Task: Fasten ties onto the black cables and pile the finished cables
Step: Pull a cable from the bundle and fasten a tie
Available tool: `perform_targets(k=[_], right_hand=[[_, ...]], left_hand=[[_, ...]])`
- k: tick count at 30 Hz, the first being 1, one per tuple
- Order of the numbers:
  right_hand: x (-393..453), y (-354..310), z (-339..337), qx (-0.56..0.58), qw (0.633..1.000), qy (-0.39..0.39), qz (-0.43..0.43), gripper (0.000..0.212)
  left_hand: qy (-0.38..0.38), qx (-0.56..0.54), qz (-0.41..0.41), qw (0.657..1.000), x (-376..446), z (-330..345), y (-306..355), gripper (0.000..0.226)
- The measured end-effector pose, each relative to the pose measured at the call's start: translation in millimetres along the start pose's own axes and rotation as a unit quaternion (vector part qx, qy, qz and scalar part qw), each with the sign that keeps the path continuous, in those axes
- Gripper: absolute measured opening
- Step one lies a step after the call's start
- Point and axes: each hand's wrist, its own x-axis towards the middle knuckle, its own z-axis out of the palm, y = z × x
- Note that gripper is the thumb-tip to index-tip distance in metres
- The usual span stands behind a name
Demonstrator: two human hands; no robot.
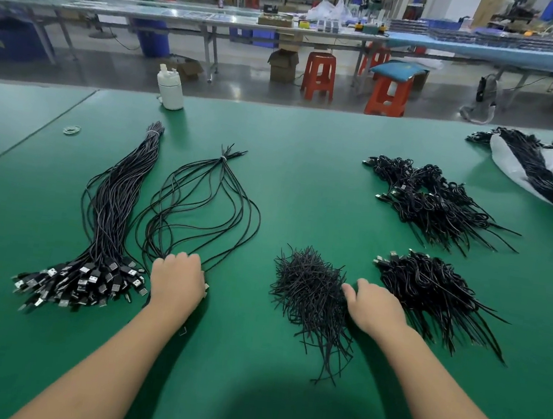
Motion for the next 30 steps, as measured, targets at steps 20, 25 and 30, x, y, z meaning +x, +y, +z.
perform_targets(k=[20,25,30], right_hand=[[-6.4,2.2,2.0,0.034,0.999,-0.012,0.013,0.043],[-3.4,2.9,-1.6,0.050,0.998,-0.035,0.015,0.048],[-13.6,-14.4,-17.2,0.089,0.993,0.039,-0.070,0.034]], left_hand=[[0.003,-0.127,0.073,0.989,-14.5,-28.1,11.1,0.015],[-0.333,-0.080,0.308,0.888,-44.2,-59.5,32.9,0.019],[-0.297,-0.073,0.306,0.902,-44.6,-83.2,36.8,0.021]])
